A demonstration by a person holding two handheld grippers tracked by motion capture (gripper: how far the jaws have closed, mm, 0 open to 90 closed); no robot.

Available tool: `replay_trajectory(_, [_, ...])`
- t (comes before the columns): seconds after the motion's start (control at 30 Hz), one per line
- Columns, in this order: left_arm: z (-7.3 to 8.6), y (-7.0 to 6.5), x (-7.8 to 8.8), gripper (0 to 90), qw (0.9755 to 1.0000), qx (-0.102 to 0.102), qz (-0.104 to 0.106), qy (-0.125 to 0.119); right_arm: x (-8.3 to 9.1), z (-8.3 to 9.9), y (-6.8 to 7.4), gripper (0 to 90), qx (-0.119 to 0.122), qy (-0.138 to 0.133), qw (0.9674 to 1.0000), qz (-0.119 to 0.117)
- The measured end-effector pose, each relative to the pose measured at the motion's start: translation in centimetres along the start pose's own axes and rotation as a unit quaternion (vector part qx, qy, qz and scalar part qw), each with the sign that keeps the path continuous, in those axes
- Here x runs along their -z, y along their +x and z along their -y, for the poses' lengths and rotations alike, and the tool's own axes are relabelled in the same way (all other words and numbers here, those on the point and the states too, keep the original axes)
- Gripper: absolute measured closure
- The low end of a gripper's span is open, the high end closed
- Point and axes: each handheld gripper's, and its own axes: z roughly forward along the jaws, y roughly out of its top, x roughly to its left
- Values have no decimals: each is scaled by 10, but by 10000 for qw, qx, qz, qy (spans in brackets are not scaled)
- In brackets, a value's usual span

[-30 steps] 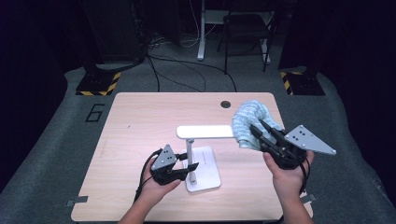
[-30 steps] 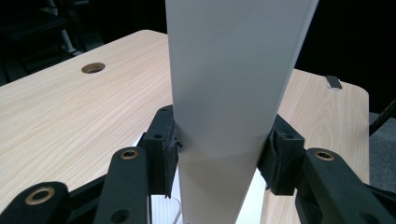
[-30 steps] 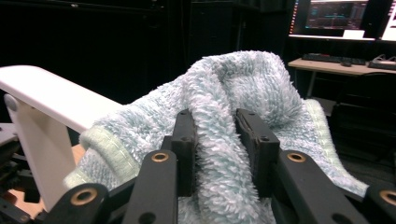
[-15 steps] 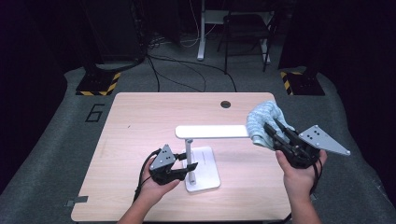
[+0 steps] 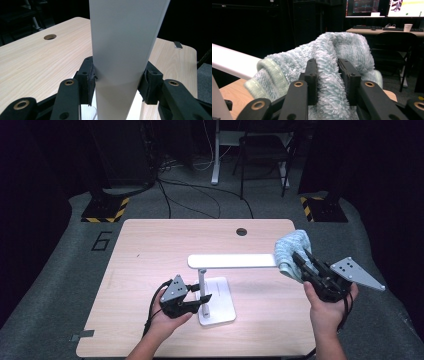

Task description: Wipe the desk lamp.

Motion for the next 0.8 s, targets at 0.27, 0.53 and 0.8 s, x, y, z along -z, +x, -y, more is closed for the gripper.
replay_trajectory(0.27, [0, 1, -1, 535, 10000, 0, -39, -26, -1, 3, 16, 749, 334, -154, 9993, 107])
replay_trajectory(0.53, [0, 1, -1, 535, 10000, 3, -40, -31, -12, -1, 39, 761, 404, -181, 9987, -266])
replay_trajectory(0.8, [0, 0, -1, 535, 10000, 12, -41, -26, -22, -6, 70, 761, 246, -226, 9948, -960])
